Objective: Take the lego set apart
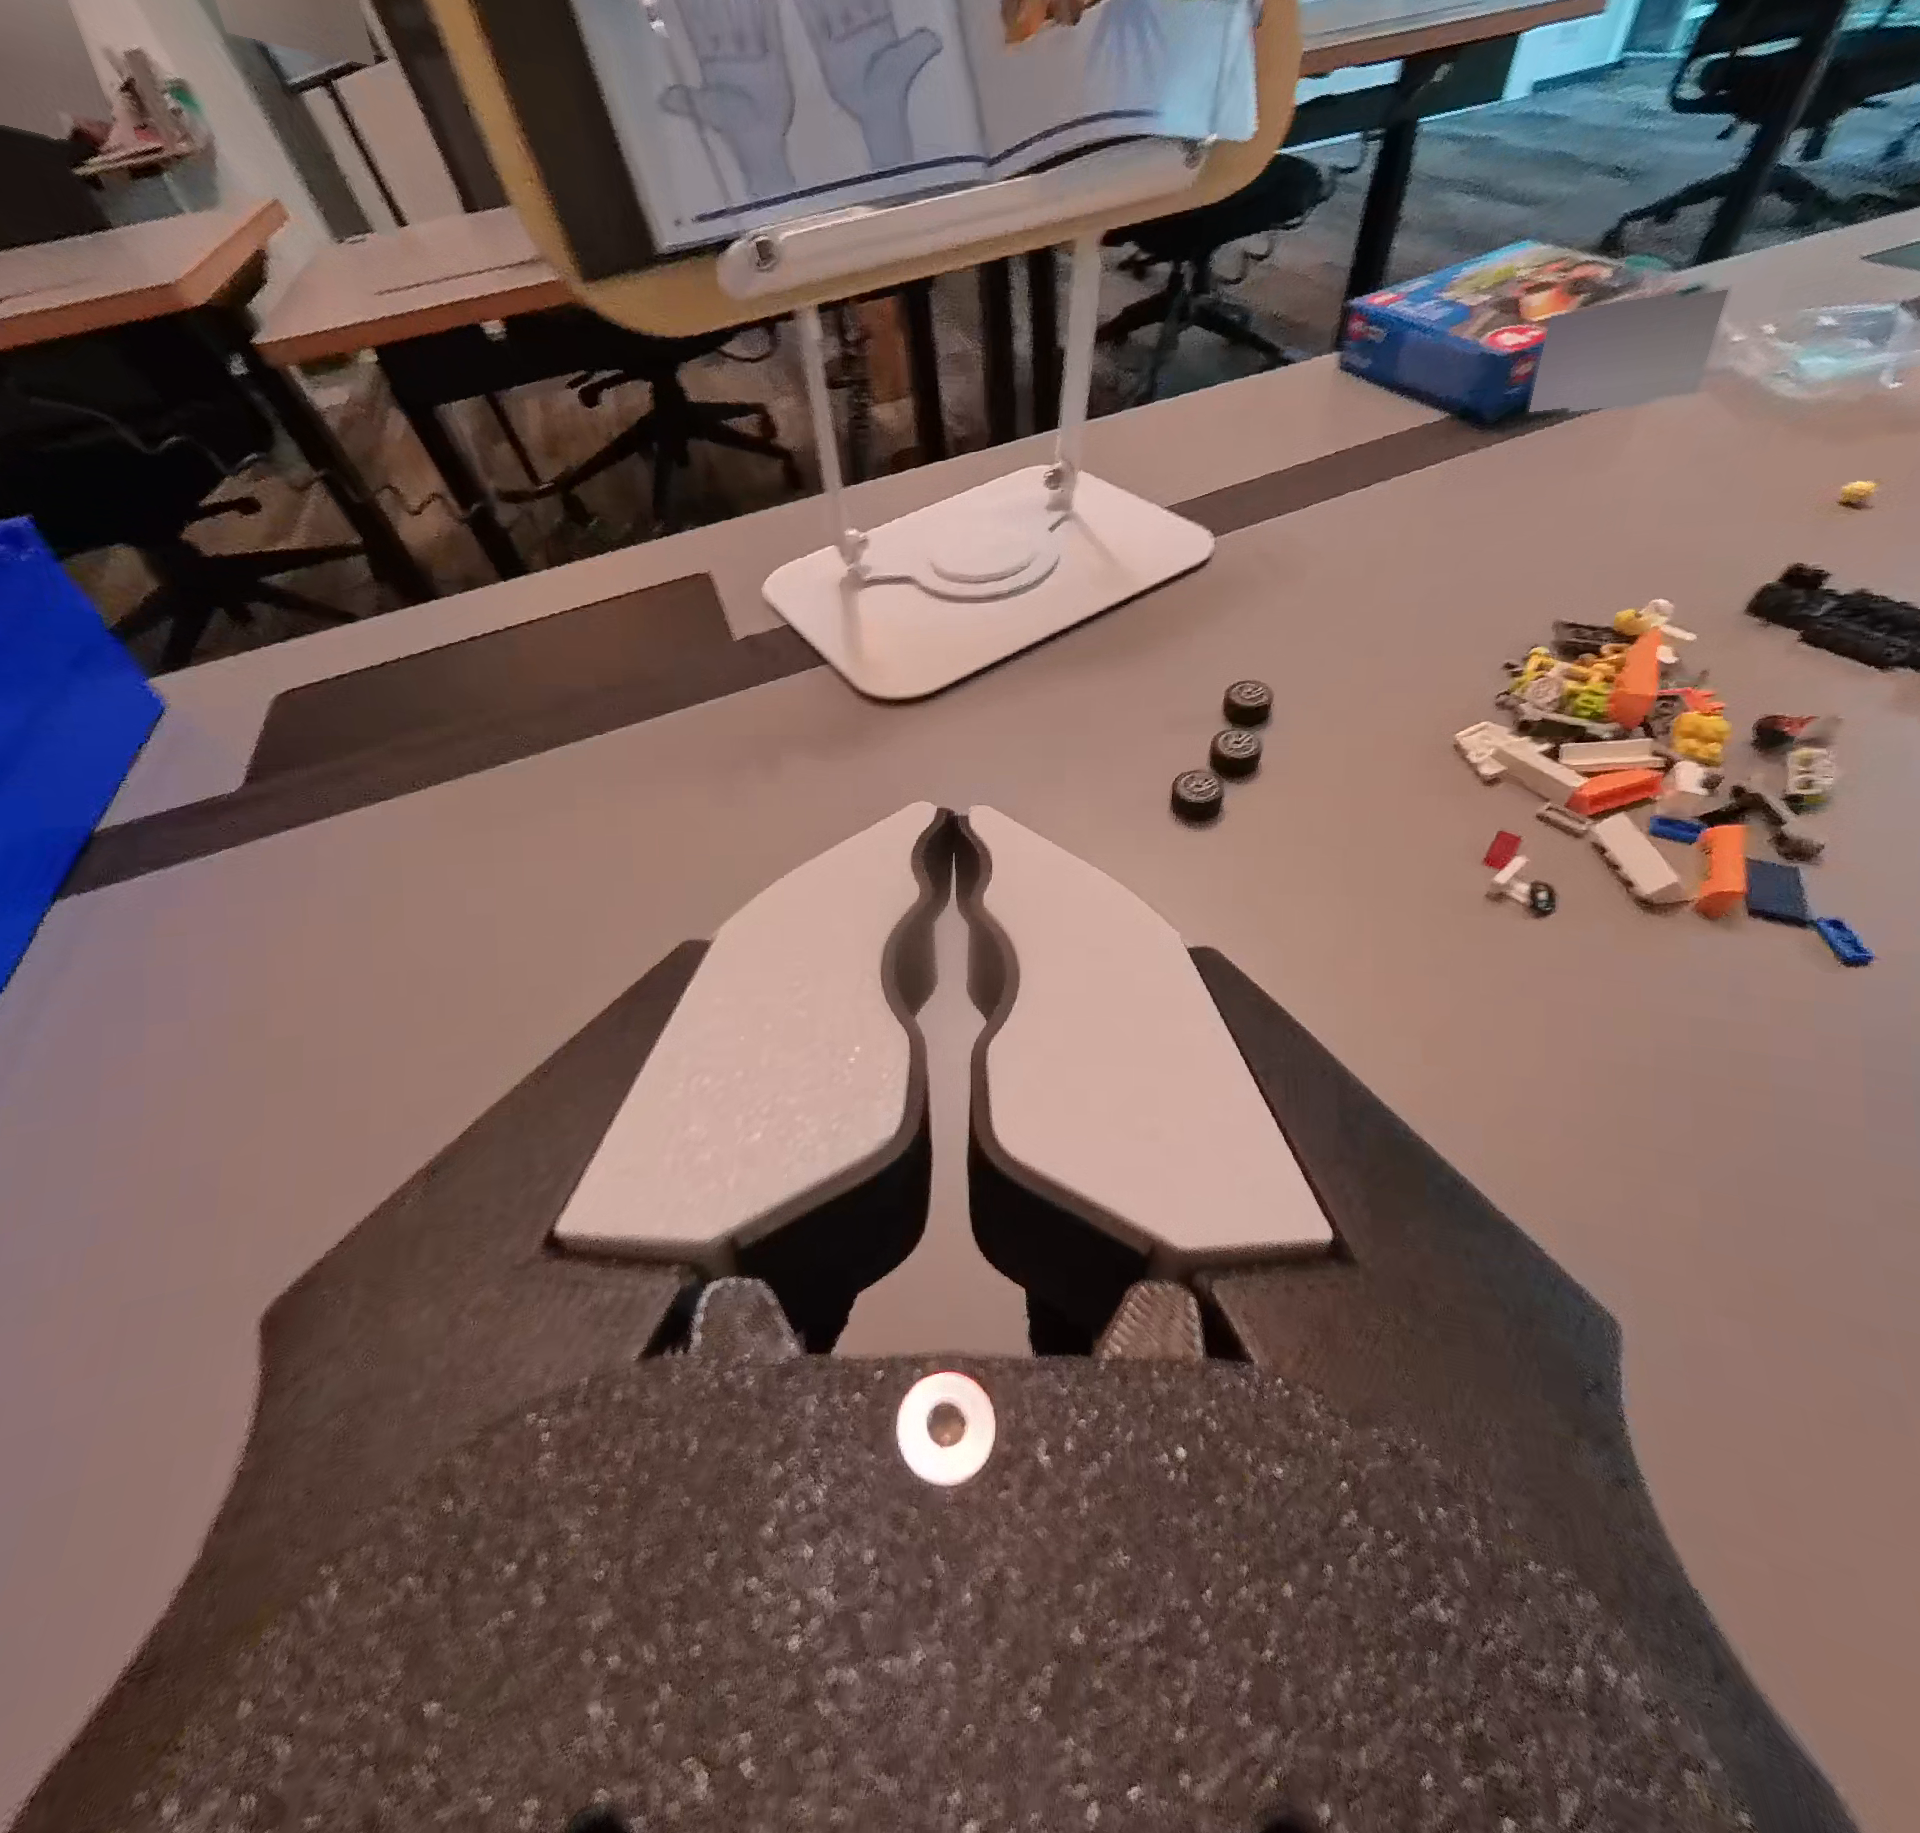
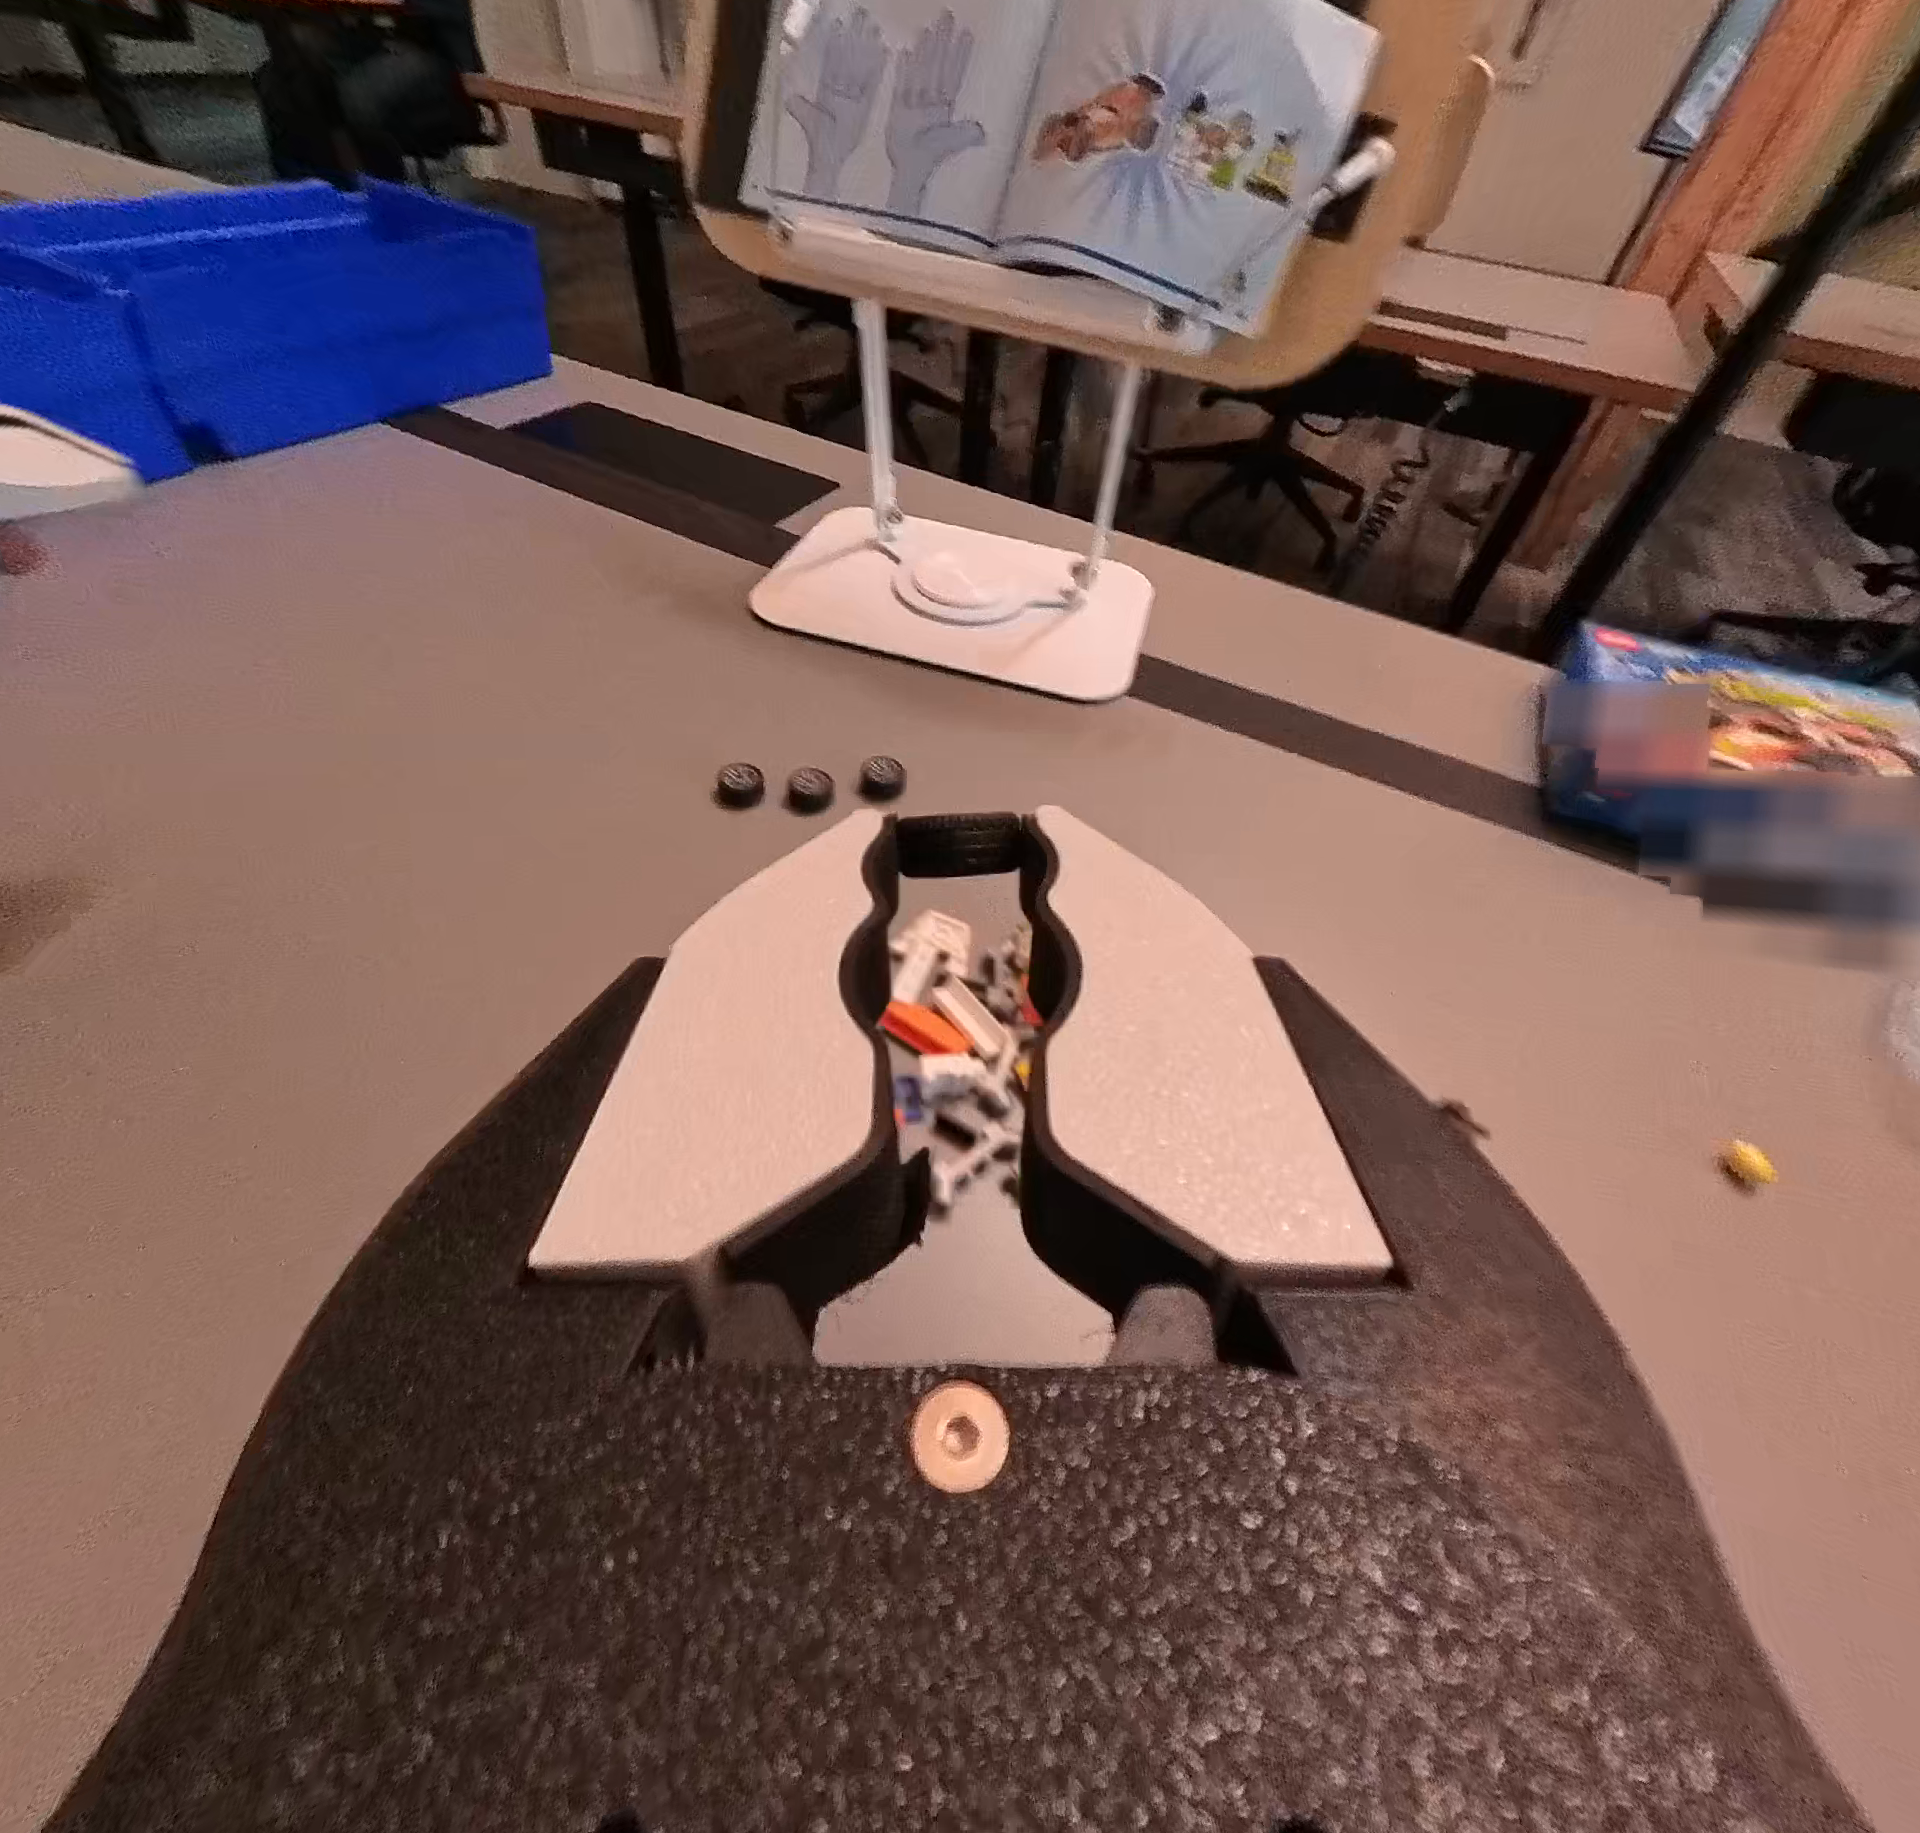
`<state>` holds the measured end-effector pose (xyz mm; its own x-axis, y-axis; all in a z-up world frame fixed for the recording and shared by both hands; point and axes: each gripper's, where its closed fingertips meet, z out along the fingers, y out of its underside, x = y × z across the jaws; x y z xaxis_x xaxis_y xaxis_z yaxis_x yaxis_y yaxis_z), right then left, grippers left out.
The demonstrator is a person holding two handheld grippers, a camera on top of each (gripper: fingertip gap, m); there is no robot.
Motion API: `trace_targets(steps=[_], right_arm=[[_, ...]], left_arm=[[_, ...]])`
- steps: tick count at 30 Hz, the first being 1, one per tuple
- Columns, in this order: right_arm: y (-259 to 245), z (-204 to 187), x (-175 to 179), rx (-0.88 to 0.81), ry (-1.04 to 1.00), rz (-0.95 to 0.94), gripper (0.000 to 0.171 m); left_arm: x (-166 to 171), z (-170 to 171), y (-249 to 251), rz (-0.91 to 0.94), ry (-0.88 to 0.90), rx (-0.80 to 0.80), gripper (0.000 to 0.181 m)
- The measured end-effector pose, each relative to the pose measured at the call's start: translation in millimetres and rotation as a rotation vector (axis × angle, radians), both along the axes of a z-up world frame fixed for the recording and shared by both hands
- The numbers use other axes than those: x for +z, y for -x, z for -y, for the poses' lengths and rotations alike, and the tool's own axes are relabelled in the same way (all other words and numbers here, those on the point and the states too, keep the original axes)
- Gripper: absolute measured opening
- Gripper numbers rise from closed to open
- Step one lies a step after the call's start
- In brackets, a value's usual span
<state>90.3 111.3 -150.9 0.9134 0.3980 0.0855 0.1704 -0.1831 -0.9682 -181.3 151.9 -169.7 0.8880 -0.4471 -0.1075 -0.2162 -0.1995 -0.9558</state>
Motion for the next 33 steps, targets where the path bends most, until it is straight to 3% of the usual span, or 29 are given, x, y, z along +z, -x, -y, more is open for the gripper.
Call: trace_targets(steps=[8,15,23,33], right_arm=[[87,-11,-15,0.21,-0.054,0.056,0.022],[157,-13,-24,0.557,-0.187,0.131,0.022],[174,-10,-45,0.799,-0.216,0.106,0.022],[168,22,-31,0.87,-0.281,0.146,0.022]], left_arm=[[-14,-10,-59,0.056,0.108,-0.294,0.0],[-40,14,-99,0.323,0.273,-0.634,0.01],[-42,23,-100,0.45,0.325,-0.721,0.01],[-25,64,-118,0.69,0.615,-1.085,0.008]])
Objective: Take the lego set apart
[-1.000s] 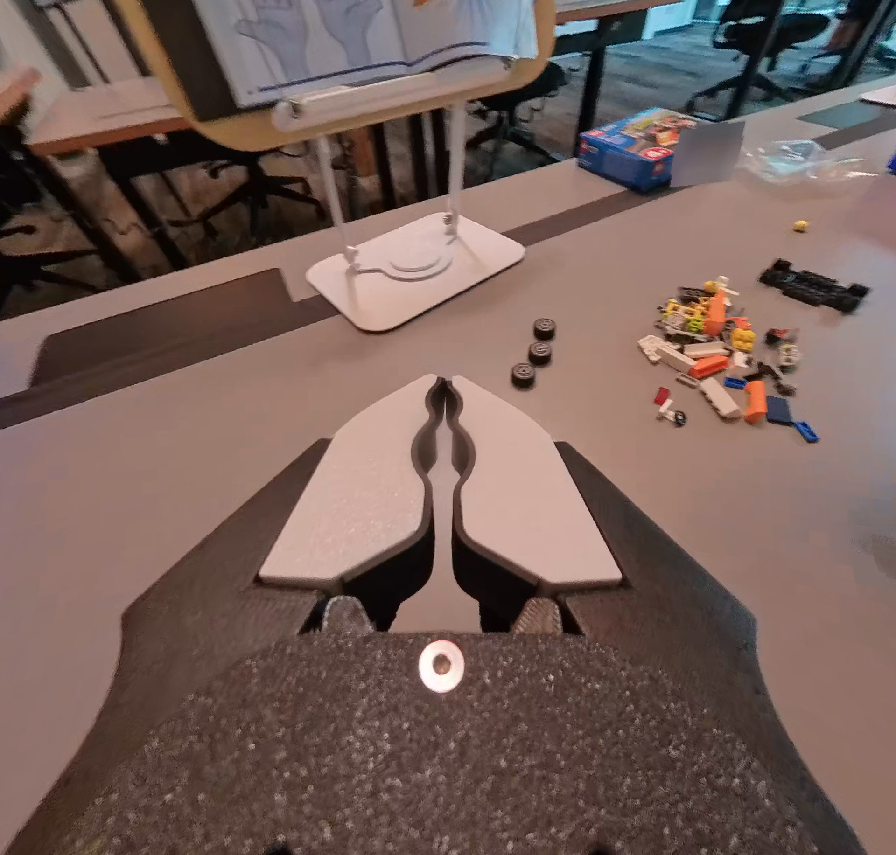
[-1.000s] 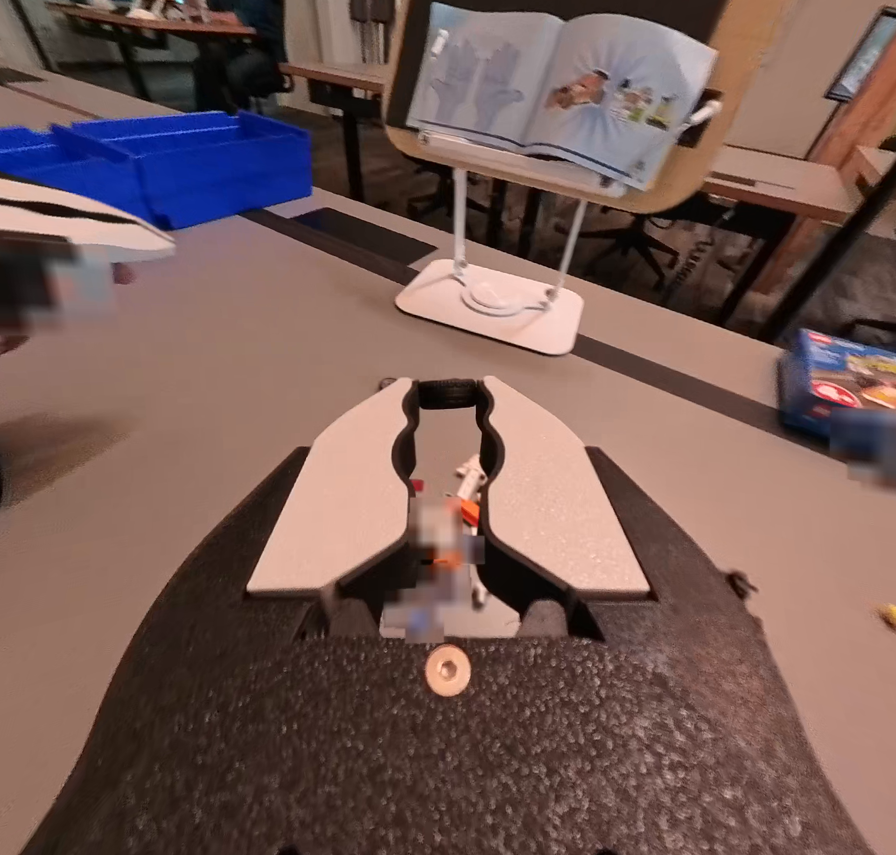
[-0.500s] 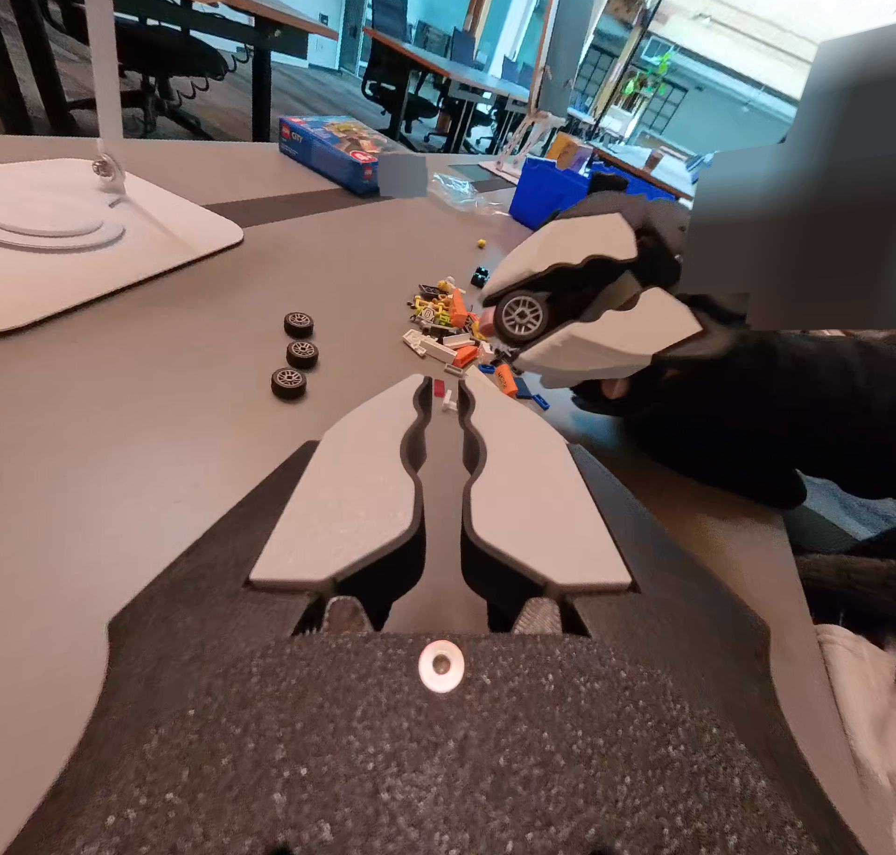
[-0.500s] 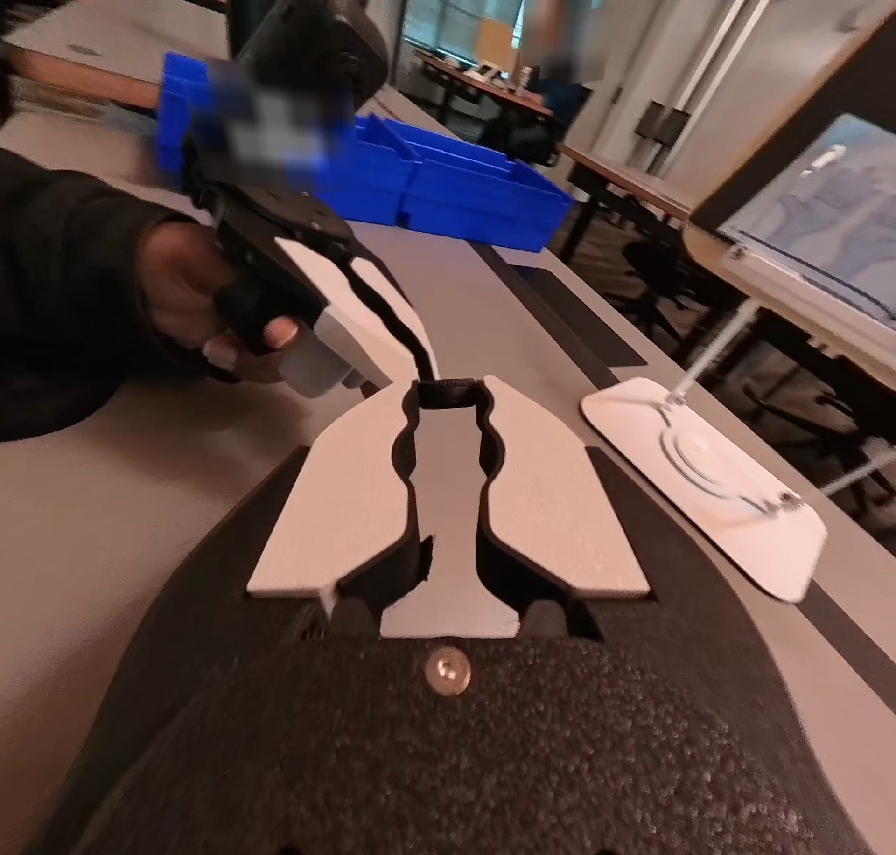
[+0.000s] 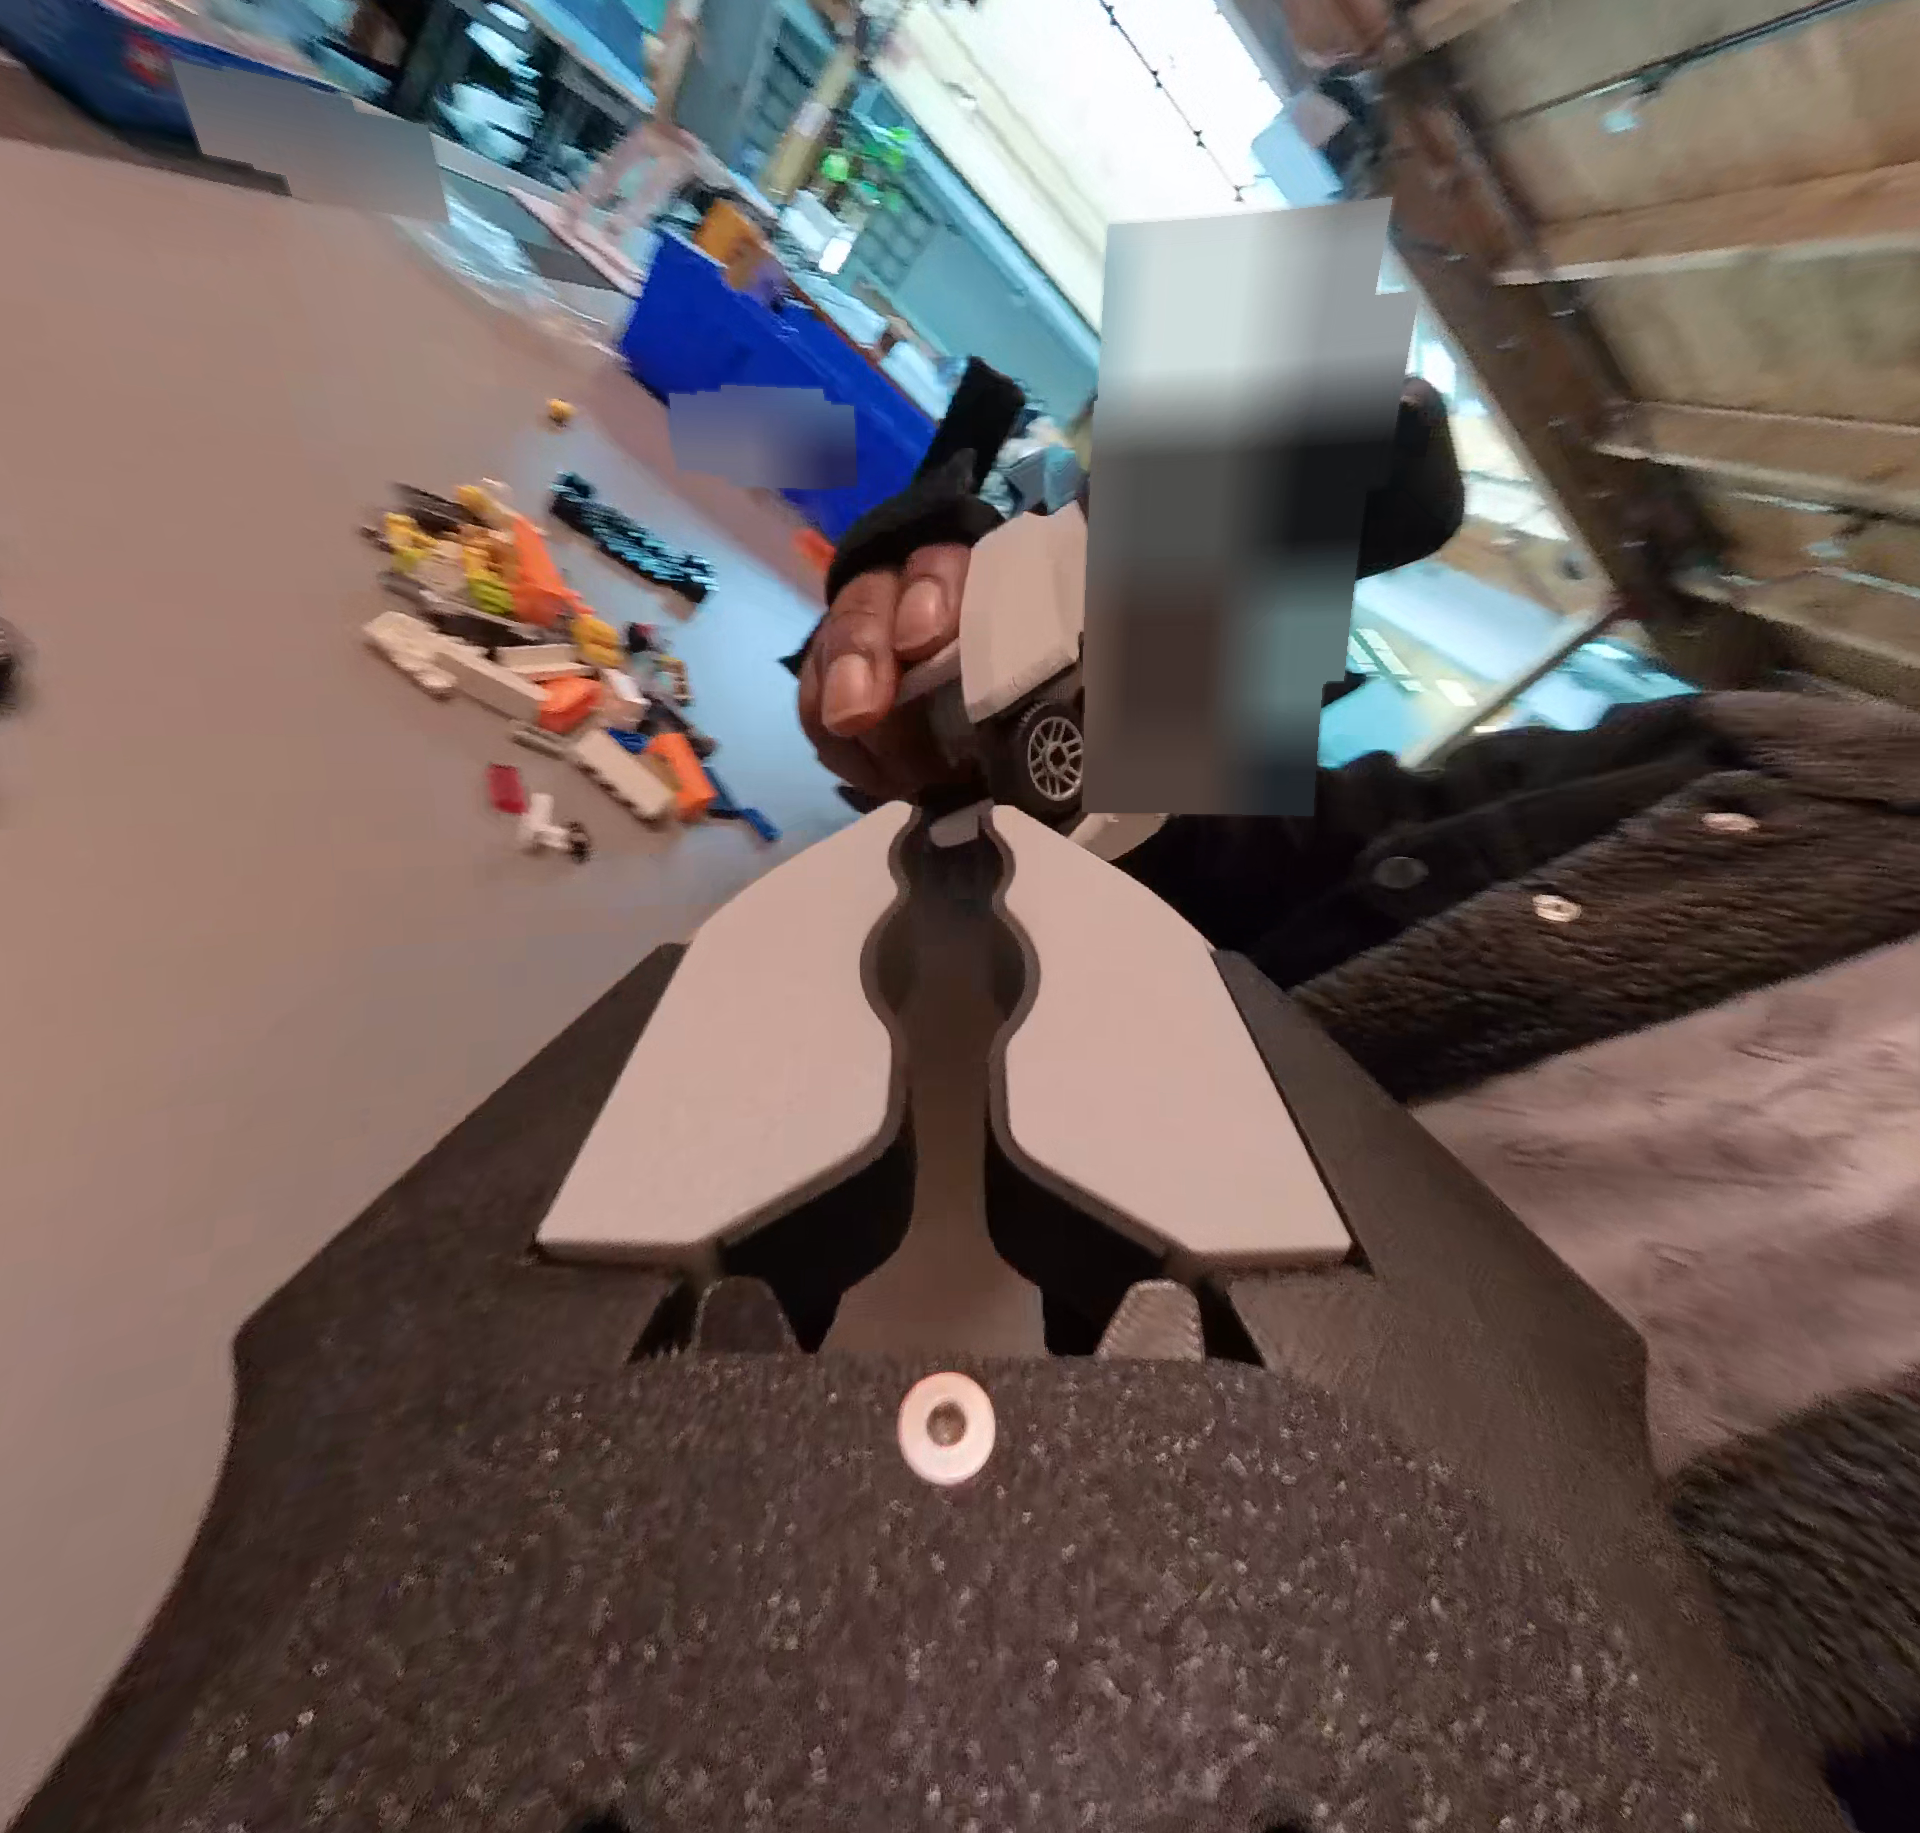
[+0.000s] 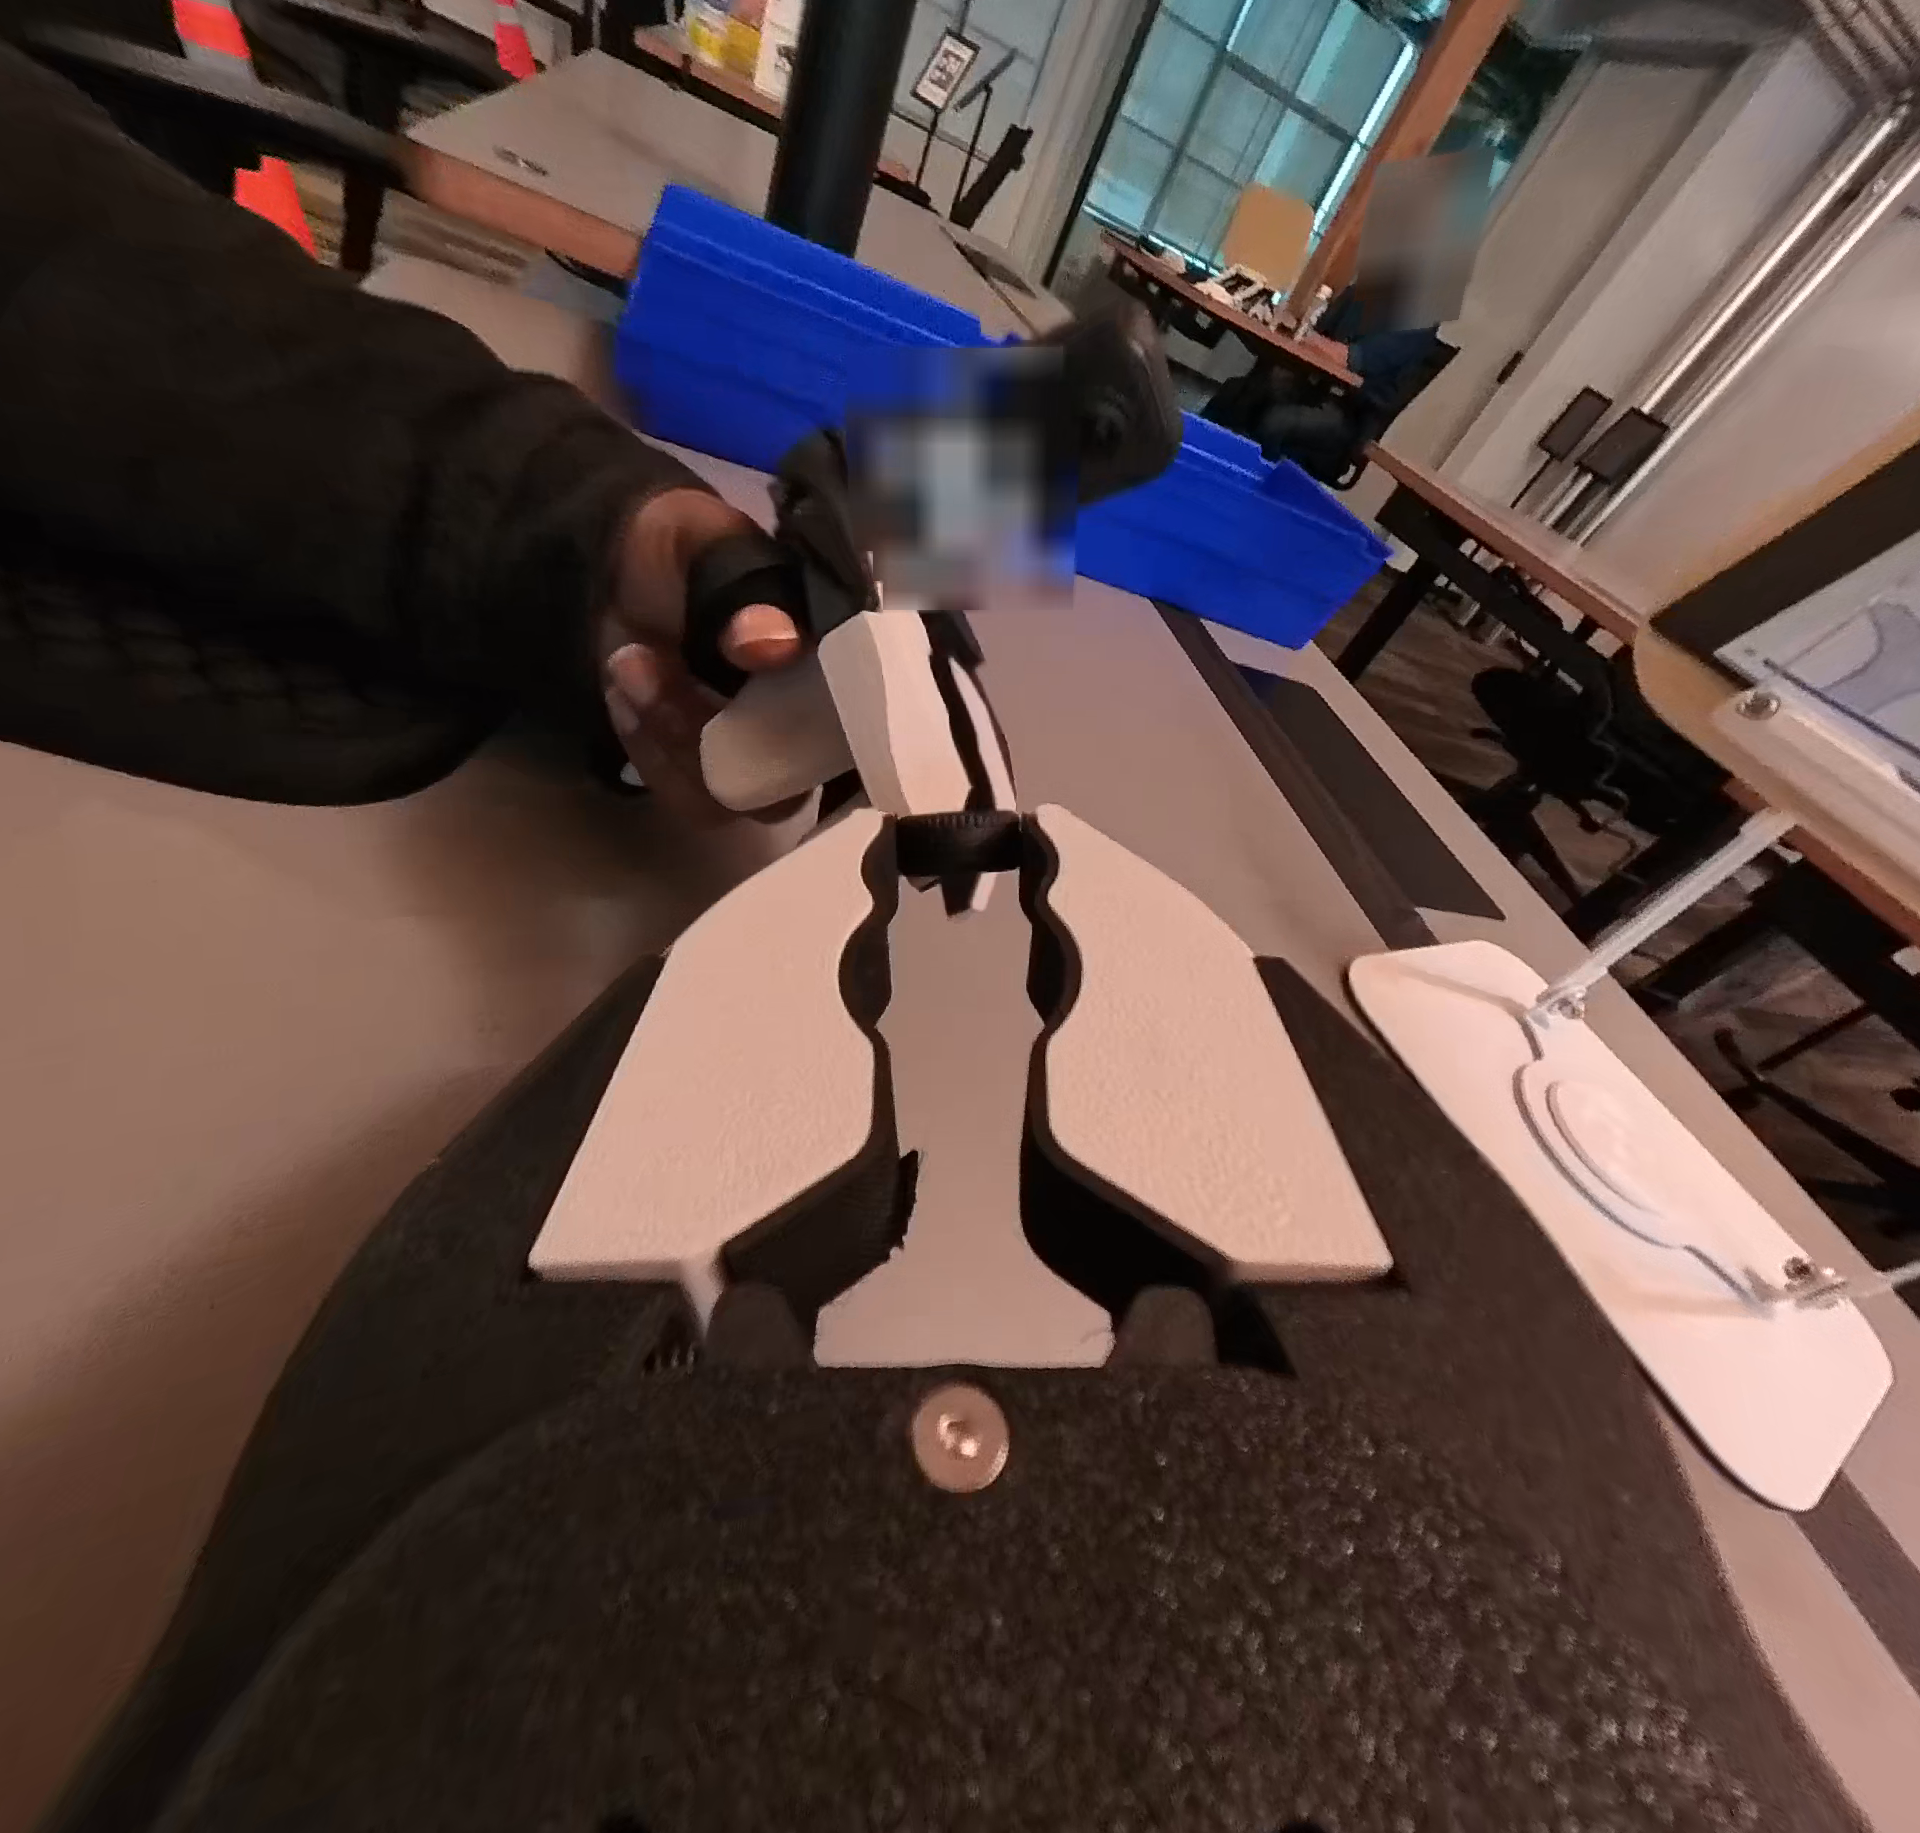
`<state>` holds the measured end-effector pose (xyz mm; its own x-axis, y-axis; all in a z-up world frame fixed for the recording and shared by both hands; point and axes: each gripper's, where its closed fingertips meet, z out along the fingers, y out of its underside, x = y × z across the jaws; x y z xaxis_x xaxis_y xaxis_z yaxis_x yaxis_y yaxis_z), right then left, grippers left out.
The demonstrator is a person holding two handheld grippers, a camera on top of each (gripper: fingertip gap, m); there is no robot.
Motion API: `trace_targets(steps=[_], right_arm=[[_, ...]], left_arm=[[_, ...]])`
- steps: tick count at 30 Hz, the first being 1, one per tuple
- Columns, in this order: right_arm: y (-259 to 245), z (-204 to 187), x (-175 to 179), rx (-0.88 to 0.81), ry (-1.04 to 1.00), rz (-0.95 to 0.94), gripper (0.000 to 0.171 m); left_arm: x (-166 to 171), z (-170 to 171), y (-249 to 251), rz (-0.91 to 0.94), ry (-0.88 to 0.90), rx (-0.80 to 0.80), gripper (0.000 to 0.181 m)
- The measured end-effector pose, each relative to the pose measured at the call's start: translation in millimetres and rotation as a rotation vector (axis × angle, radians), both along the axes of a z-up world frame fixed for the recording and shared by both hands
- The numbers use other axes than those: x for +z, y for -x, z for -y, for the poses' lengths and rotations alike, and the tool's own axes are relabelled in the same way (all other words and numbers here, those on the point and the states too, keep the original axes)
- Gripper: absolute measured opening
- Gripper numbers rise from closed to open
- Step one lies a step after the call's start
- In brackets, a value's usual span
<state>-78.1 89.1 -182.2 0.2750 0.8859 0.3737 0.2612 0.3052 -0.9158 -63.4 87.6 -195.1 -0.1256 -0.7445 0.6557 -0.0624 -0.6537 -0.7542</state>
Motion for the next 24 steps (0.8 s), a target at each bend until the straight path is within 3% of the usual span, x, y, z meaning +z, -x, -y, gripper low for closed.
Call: trace_targets(steps=[7,13,18,24], right_arm=[[-8,10,6,0.025,-0.009,-0.025,0.022],[-9,9,0,0.024,-0.035,0.017,0.022],[-16,-8,-21,-0.066,-0.043,0.109,0.022],[-20,-17,-40,-0.107,0.061,0.154,0.021]], left_arm=[[20,13,-2,0.174,0.14,-0.207,0.019],[15,15,-17,0.126,0.145,-0.236,0.016],[-6,-5,-21,-0.008,0.118,-0.076,0.011],[-21,-22,-12,-0.187,-0.189,0.14,0.01]])
